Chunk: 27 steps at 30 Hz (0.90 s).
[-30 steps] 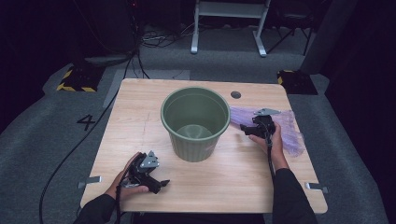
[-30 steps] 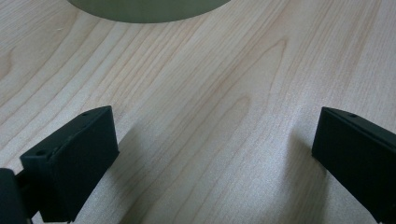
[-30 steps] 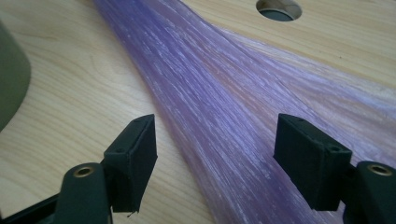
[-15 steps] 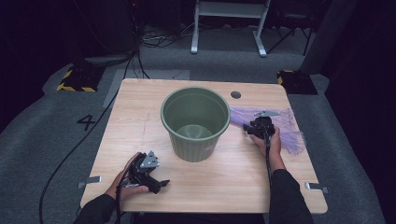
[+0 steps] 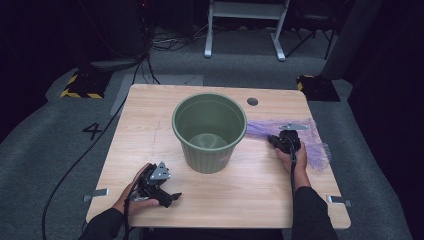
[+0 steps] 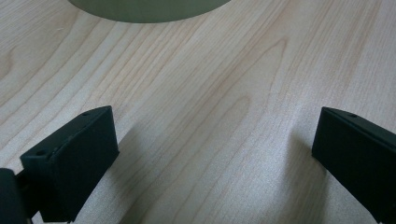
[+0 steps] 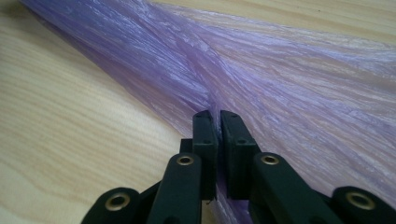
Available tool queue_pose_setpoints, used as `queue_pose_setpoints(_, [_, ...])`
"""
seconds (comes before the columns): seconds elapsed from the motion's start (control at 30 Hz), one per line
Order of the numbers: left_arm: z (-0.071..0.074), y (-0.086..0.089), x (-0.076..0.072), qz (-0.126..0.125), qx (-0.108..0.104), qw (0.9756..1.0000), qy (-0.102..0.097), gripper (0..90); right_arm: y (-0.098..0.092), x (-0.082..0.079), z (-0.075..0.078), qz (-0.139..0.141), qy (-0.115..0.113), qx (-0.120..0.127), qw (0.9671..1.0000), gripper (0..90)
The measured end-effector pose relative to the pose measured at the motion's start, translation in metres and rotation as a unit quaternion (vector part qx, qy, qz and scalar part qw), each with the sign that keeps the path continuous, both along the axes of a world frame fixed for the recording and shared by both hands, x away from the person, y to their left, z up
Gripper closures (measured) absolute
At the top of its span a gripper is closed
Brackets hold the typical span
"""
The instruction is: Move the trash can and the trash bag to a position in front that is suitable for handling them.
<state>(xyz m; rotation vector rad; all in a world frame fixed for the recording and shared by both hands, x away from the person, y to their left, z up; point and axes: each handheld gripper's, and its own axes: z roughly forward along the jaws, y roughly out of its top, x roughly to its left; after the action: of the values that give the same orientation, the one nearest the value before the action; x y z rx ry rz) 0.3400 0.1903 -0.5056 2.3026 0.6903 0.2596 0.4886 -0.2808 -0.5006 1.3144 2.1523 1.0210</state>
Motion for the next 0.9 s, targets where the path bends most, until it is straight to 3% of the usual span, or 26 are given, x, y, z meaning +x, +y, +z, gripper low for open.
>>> queue_pose_setpoints(0.27, [0.0, 0.0, 0.0, 0.0, 0.0, 1.0, 0.0, 0.0, -0.01, -0.015, 0.001, 0.0, -0.003, 0.002, 1.0, 88.6])
queue_pose_setpoints(0.47, [0.0, 0.0, 0.0, 0.0, 0.0, 1.0, 0.0, 0.0, -0.017, -0.023, 0.006, 0.0, -0.017, 0.023, 0.9996, 89.0])
queue_pose_setpoints(0.73, [0.0, 0.0, 0.0, 0.0, 0.0, 1.0, 0.001, 0.0, -0.015, -0.029, 0.017, 0.004, -0.042, 0.025, 0.9988, 89.3])
queue_pose_setpoints(0.9, [0.0, 0.0, 0.0, -0.001, 0.0, 1.0, 0.0, 0.0, -0.023, -0.033, 0.023, -0.006, -0.054, 0.033, 0.9979, 89.6])
